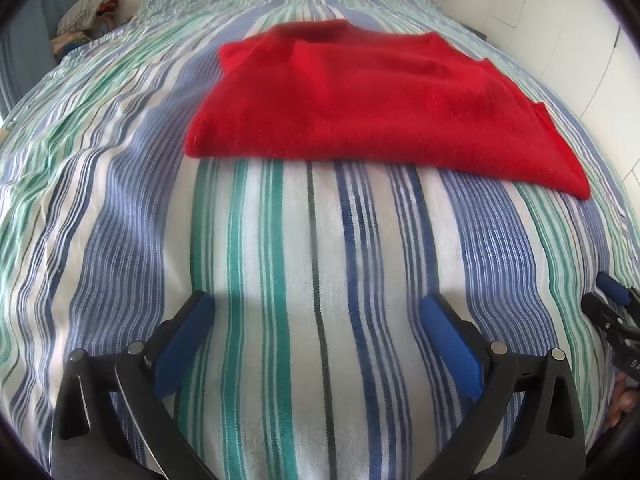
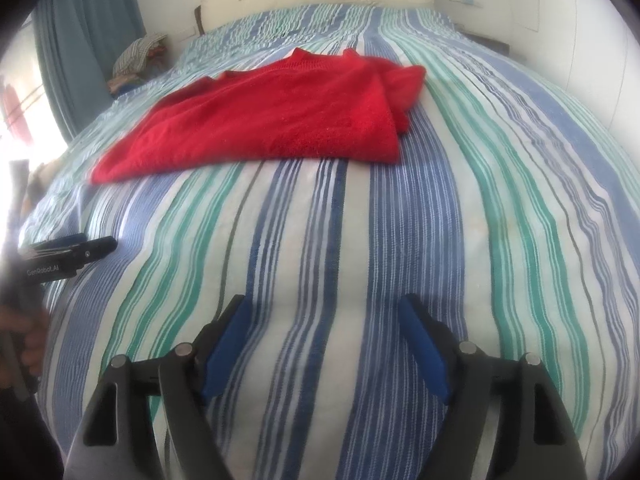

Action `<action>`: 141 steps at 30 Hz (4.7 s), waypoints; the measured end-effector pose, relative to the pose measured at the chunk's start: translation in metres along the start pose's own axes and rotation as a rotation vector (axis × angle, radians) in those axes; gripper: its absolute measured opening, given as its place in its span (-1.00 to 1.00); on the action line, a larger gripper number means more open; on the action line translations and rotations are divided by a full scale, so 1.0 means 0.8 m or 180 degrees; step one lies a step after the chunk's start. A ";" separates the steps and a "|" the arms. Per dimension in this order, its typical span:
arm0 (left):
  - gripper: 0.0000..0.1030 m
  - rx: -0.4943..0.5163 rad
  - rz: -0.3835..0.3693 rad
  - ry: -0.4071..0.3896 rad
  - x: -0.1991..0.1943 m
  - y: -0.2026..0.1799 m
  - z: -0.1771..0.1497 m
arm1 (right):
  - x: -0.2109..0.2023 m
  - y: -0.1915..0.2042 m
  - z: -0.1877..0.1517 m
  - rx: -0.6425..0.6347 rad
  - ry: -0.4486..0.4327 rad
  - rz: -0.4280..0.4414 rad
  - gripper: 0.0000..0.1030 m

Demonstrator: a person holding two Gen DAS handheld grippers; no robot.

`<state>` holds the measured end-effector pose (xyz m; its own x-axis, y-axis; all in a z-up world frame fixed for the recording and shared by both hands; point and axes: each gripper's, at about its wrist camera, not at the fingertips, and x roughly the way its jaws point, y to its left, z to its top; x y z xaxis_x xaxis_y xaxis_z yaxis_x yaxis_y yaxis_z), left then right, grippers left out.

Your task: Fold small clothes

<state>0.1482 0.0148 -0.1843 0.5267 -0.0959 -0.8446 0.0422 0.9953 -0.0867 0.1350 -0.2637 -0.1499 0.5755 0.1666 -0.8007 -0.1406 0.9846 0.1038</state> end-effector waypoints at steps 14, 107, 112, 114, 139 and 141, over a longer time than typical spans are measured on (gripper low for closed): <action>0.97 -0.0002 -0.0169 0.0160 -0.019 0.008 0.005 | -0.001 0.004 -0.002 -0.0054 0.0003 -0.0087 0.48; 0.99 0.0272 -0.0189 -0.0333 -0.052 0.018 -0.064 | 0.018 0.144 0.166 -0.1084 0.0279 0.0783 0.56; 0.99 0.0277 -0.0174 -0.0342 -0.052 0.017 -0.066 | 0.024 0.070 0.116 -0.0991 0.0430 0.0259 0.56; 0.99 0.0282 -0.0165 -0.0350 -0.052 0.016 -0.066 | 0.031 0.055 0.098 -0.0940 0.0497 0.0156 0.68; 0.99 0.0298 -0.0140 -0.0368 -0.051 0.011 -0.069 | 0.052 0.037 0.056 -0.0614 -0.0006 -0.0018 1.00; 0.99 0.0298 -0.0141 -0.0365 -0.051 0.011 -0.069 | 0.052 0.037 0.057 -0.0613 -0.0006 -0.0017 1.00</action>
<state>0.0805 0.0270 -0.1800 0.6159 -0.1434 -0.7746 0.1437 0.9872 -0.0685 0.1912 -0.2252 -0.1535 0.5782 0.1616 -0.7997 -0.2890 0.9572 -0.0156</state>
